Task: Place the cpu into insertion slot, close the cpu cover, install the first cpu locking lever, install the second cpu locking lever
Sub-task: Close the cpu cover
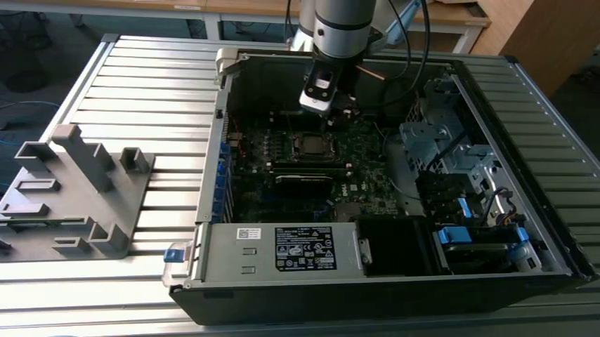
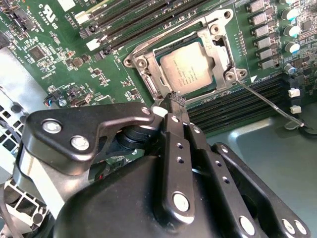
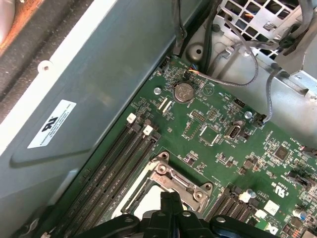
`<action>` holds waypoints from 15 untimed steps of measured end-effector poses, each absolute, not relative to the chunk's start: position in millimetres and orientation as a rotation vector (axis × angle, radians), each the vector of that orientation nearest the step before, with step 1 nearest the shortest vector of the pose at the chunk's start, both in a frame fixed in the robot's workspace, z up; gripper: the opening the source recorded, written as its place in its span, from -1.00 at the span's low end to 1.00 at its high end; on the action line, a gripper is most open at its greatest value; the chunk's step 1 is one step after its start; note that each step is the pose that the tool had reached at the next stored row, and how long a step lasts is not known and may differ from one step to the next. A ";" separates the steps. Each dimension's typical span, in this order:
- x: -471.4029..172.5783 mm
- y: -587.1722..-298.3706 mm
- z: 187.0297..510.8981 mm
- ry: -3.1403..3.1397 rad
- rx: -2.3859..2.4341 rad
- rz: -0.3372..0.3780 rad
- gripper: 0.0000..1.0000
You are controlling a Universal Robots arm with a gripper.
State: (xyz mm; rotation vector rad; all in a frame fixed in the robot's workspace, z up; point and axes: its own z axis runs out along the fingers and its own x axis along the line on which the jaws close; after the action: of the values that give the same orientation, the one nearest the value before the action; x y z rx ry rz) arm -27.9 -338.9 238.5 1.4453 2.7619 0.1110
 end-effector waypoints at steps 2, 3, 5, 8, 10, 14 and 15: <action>-27.9 -338.9 238.4 2.778 1.415 0.111 -0.79; -27.9 -338.9 238.4 2.789 1.395 0.112 -0.79; -27.9 -338.9 238.2 2.812 1.350 0.112 -0.79; -27.9 -338.9 238.0 2.845 1.285 0.113 -0.79; -27.9 -338.9 237.9 2.865 1.242 0.113 -0.79; -27.9 -338.9 237.6 2.902 1.158 0.114 -0.79; -27.9 -338.9 237.6 2.909 1.142 0.114 -0.79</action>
State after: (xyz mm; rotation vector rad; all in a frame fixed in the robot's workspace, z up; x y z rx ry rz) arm -27.9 -338.9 237.6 1.1422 2.9087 0.1143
